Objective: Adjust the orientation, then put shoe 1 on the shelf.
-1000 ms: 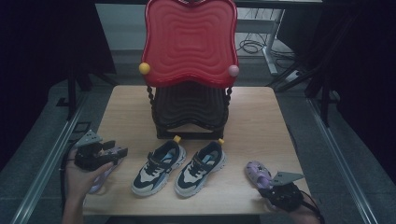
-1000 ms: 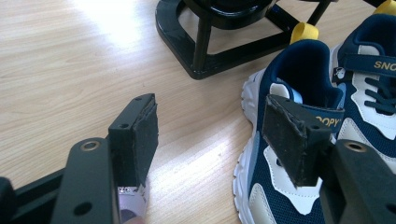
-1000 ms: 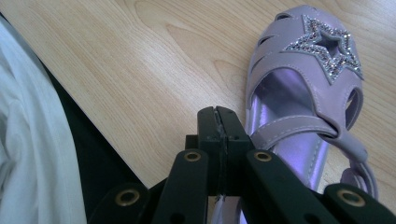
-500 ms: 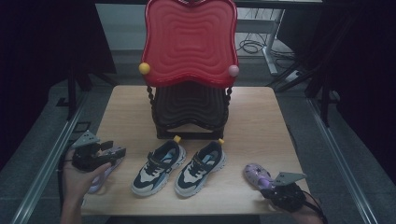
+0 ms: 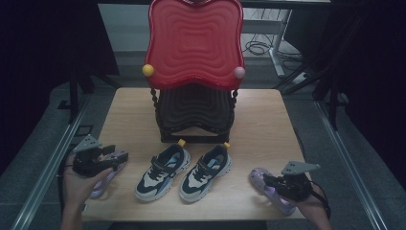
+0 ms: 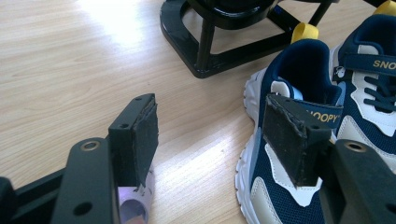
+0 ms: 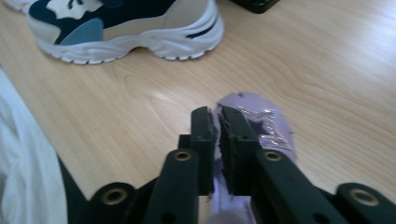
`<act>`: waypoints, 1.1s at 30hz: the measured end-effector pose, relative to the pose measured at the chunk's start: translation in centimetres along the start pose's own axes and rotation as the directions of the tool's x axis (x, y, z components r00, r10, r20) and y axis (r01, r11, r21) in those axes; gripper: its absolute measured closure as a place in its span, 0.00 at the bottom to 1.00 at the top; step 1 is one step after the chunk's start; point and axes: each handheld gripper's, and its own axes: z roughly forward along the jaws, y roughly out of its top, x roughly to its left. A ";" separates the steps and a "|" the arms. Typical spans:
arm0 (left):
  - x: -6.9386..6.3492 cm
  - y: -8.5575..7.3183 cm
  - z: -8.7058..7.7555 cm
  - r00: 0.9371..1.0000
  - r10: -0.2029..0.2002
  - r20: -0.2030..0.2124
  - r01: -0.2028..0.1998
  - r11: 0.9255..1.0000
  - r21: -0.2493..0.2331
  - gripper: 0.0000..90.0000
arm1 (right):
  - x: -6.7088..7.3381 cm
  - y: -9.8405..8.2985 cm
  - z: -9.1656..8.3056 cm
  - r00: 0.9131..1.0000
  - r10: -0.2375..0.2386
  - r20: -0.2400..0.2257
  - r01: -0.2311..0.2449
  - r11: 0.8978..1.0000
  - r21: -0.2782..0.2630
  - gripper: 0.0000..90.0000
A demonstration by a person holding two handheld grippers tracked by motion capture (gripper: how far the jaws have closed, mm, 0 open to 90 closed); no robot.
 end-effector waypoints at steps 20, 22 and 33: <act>1.0 -1.5 -1.3 0.999 0.014 -0.036 -0.013 0.999 0.040 0.40 | -1.8 -0.9 -1.7 0.997 0.058 0.046 -0.057 0.998 -0.024 0.69; 1.7 -2.0 -1.9 0.999 0.000 -0.052 0.003 0.999 0.044 0.40 | -2.1 -1.2 -1.9 0.996 0.071 0.059 -0.070 0.997 -0.021 0.66; 4.5 -4.6 -3.6 0.989 -0.066 -0.129 0.077 0.994 0.079 0.41 | -2.7 -2.1 -3.1 0.991 0.097 0.097 -0.097 0.995 -0.005 0.62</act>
